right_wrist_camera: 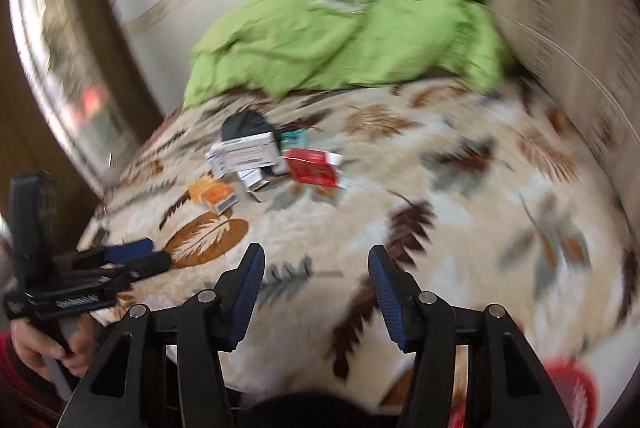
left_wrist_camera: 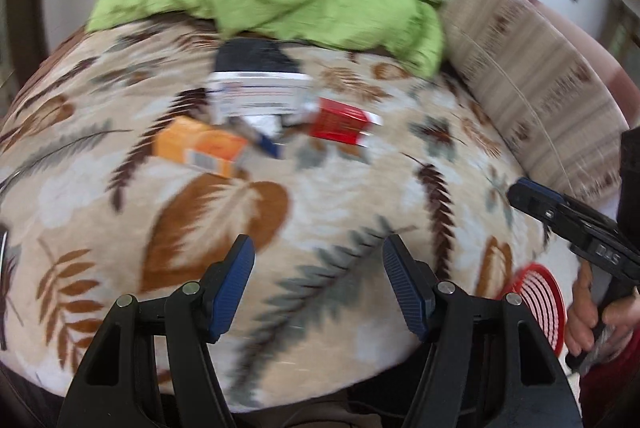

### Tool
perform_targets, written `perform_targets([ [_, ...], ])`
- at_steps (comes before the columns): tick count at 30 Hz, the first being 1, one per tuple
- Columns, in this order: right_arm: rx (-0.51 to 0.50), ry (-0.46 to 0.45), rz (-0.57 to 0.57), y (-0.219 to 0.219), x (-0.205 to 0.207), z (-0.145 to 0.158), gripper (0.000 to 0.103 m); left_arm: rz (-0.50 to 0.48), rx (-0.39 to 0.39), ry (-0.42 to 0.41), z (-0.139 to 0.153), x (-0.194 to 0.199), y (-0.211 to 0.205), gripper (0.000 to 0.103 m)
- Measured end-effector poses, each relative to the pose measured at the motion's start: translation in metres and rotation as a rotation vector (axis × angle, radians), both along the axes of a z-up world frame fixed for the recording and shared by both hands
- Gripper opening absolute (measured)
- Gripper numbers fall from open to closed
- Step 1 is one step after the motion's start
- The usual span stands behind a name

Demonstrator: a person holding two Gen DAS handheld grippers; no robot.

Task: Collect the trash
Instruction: 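Move both tools back toward the red Filter Kings box on the bed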

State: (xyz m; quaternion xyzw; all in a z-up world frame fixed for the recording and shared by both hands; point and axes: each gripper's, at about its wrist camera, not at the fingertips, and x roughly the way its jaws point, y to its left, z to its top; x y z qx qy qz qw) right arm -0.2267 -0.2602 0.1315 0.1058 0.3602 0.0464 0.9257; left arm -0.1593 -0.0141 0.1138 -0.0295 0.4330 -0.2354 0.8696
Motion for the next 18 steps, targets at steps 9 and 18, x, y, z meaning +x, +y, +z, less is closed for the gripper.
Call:
perform_targets([
  [9,-0.178,0.100,0.177,0.021,0.142,-0.030,0.057,0.130,-0.013,0.038,-0.014,0.044,0.056,0.066],
  [18,-0.368,0.192,0.268,0.027,0.225,-0.077,0.057,0.171,-0.012,0.102,-0.044,0.084,0.067,0.066],
])
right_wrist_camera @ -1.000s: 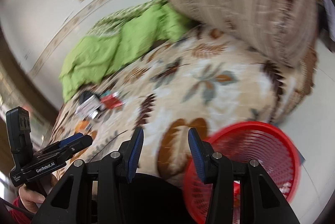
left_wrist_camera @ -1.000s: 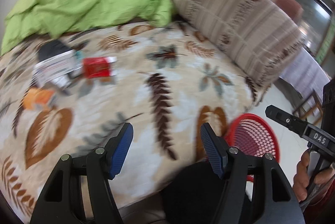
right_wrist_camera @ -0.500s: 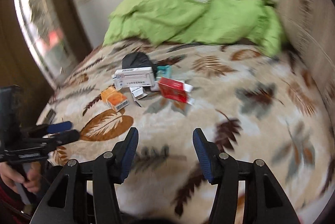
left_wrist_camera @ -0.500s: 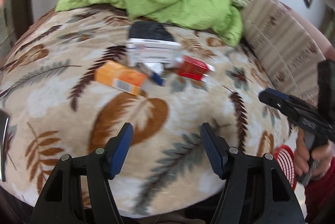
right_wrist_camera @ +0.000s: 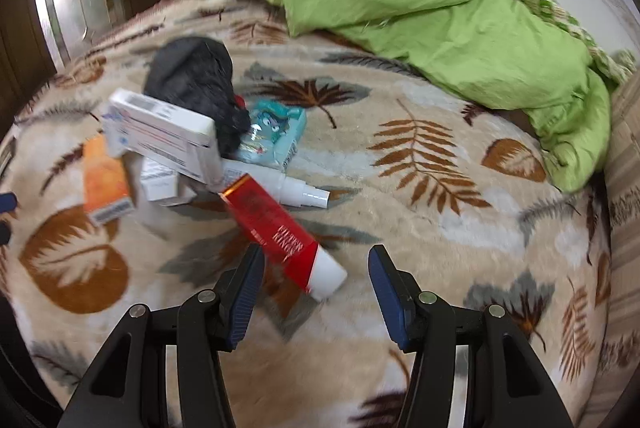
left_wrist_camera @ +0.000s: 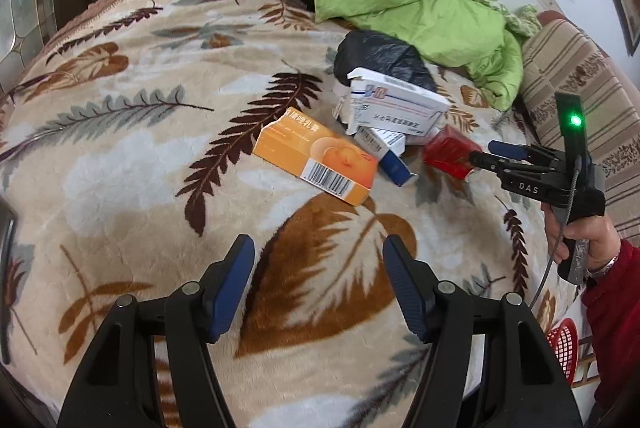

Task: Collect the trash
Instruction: 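Move both tools back toward the red Filter Kings box on the bed, then grasp the red Filter Kings box with the right tool while the left tool grasps the long white barcode box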

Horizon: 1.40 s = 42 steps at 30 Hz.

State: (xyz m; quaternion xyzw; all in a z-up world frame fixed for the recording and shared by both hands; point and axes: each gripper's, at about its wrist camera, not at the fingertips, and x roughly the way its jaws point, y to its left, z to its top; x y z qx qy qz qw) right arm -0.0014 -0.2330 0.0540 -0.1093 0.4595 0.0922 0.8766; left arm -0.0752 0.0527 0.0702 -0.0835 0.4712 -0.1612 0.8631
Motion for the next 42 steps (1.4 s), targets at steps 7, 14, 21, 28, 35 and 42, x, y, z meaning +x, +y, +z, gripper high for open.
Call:
perform_targets([
  [7,0.054,0.030,0.019,0.011,0.006,-0.013,0.035,-0.012,-0.006,0.000,-0.004,0.018,-0.009,0.066],
  [14,0.265,0.023,-0.107,0.015,-0.037,-0.001,0.020,-0.064,0.016,-0.129,0.024,0.054,-0.031,0.067],
  [21,0.486,0.001,-0.236,0.009,-0.096,0.010,0.020,-0.121,-0.018,-0.181,0.029,0.127,-0.058,0.070],
  [28,0.570,-0.029,-0.360,-0.001,-0.135,0.004,0.020,-0.307,0.004,-0.099,0.007,0.116,-0.092,0.066],
  [35,0.645,0.008,-0.447,-0.016,-0.142,-0.014,0.020,-0.391,0.133,-0.133,0.002,0.083,-0.122,0.050],
  [42,0.638,-0.022,-0.467,-0.018,-0.145,-0.011,0.020,-0.394,0.197,-0.143,-0.002,0.089,-0.150,0.050],
])
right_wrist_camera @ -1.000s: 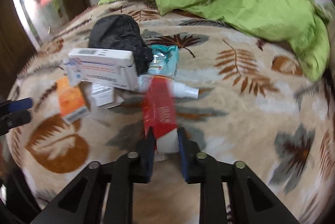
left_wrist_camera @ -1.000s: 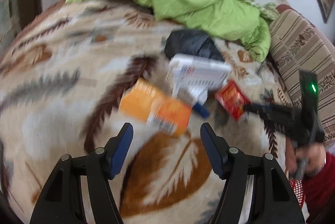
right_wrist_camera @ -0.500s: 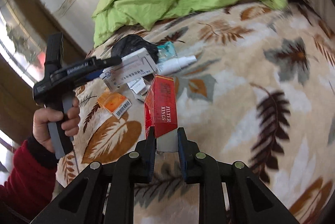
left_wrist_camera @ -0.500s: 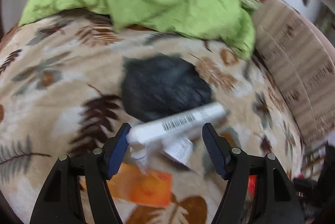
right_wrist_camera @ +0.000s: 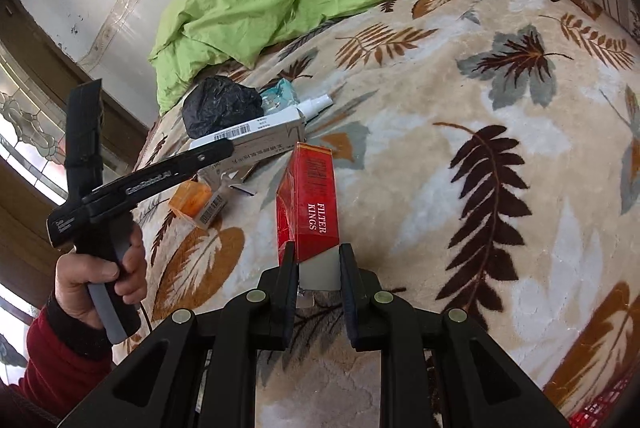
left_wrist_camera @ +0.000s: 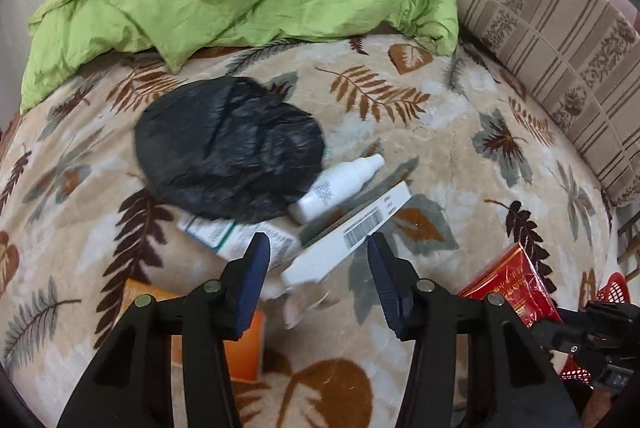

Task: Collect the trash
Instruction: 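Grasp the red Filter Kings box with the right tool while the left tool grasps the long white barcode box, then hold the Filter Kings box and white box still above the bed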

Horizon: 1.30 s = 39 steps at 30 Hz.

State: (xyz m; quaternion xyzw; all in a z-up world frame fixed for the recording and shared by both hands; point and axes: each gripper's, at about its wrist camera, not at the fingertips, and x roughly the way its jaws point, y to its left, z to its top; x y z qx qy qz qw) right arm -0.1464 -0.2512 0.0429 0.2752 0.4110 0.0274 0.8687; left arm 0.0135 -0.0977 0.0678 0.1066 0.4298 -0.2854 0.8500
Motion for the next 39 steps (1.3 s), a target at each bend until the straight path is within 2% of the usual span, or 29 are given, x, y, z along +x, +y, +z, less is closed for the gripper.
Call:
perform_targets([
  [4,0.018,-0.004,-0.016,-0.005,-0.004,-0.001,0.020,-0.034,0.046,-0.019,-0.006,-0.004,-0.018,0.049],
  [6,0.025,-0.009,-0.028,-0.008,-0.006,-0.001,0.020,-0.048,0.088,-0.038,-0.011,-0.006,-0.028,0.032],
  [7,0.028,-0.011,-0.034,-0.008,-0.007,-0.001,0.020,-0.056,0.111,-0.038,-0.014,-0.006,-0.033,0.029],
  [8,0.029,-0.012,-0.039,-0.009,-0.007,-0.002,0.020,-0.060,0.119,-0.039,-0.016,-0.006,-0.035,0.021],
  [12,0.030,-0.013,-0.050,-0.010,-0.009,-0.002,0.020,-0.050,0.108,-0.042,-0.019,-0.011,-0.039,0.016],
  [16,0.016,-0.010,-0.056,-0.010,-0.008,-0.001,0.020,-0.017,0.040,-0.011,-0.015,-0.023,-0.029,0.014],
  [21,-0.035,0.010,-0.052,-0.003,-0.006,0.000,0.020,0.034,-0.050,0.012,-0.004,-0.066,0.005,0.014],
  [27,-0.144,0.041,0.003,0.020,-0.004,0.004,0.020,0.165,-0.058,0.038,-0.012,-0.127,0.061,0.014],
  [29,-0.191,0.043,0.032,0.034,-0.005,0.006,0.020,0.216,-0.039,0.015,-0.020,-0.144,0.075,0.015],
  [35,-0.345,0.059,0.109,0.072,-0.004,0.004,0.021,0.277,-0.065,0.057,-0.039,-0.138,0.087,0.018],
  [39,-0.364,0.074,0.108,0.072,-0.003,0.001,0.021,0.284,-0.090,0.035,-0.044,-0.131,0.091,0.018],
])
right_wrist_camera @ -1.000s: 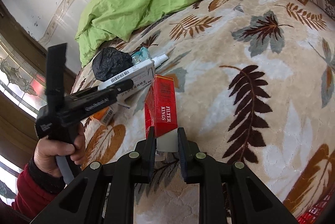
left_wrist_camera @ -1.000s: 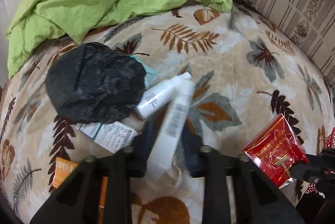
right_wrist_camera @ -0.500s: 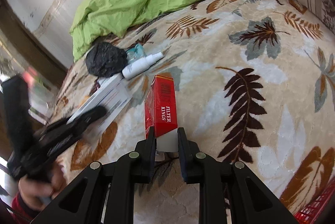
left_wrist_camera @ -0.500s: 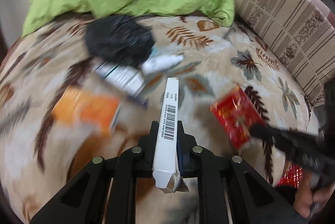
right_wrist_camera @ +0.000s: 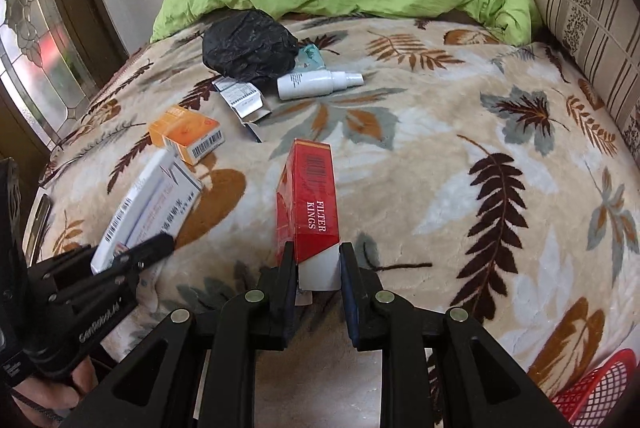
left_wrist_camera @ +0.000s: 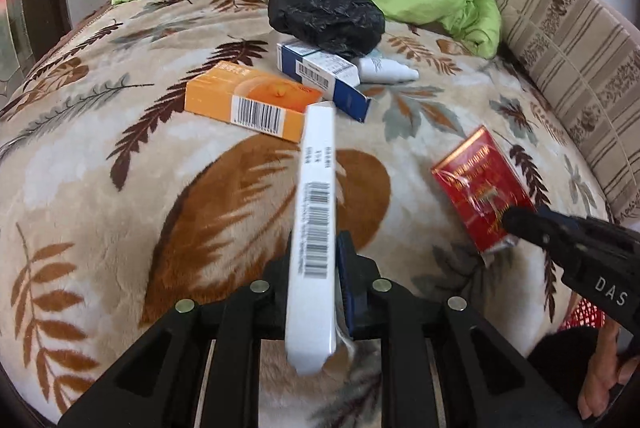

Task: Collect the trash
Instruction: 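Hold the Filter Kings box and white box still above the bed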

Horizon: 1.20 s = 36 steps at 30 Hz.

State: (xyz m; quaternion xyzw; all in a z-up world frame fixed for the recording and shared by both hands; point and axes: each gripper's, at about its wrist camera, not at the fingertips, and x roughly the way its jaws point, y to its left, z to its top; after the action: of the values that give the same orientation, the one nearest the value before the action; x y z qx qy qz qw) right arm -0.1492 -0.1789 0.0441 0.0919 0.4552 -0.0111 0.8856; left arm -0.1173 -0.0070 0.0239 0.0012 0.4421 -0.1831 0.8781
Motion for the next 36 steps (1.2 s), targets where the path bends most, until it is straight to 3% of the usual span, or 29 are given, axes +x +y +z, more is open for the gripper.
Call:
perform_targets([
  [8,0.023,-0.048,-0.012,0.000,-0.004,0.006,0.018,0.017,0.009,-0.093,0.005,-0.007,0.001,0.013],
  [17,-0.037,-0.213,0.014,0.025,-0.013,0.021,0.019,0.106,0.063,-0.193,0.016,-0.016,0.007,0.013],
  [36,-0.044,-0.234,0.003,0.028,-0.013,0.019,0.019,0.175,0.142,-0.252,0.025,-0.027,0.010,0.013],
])
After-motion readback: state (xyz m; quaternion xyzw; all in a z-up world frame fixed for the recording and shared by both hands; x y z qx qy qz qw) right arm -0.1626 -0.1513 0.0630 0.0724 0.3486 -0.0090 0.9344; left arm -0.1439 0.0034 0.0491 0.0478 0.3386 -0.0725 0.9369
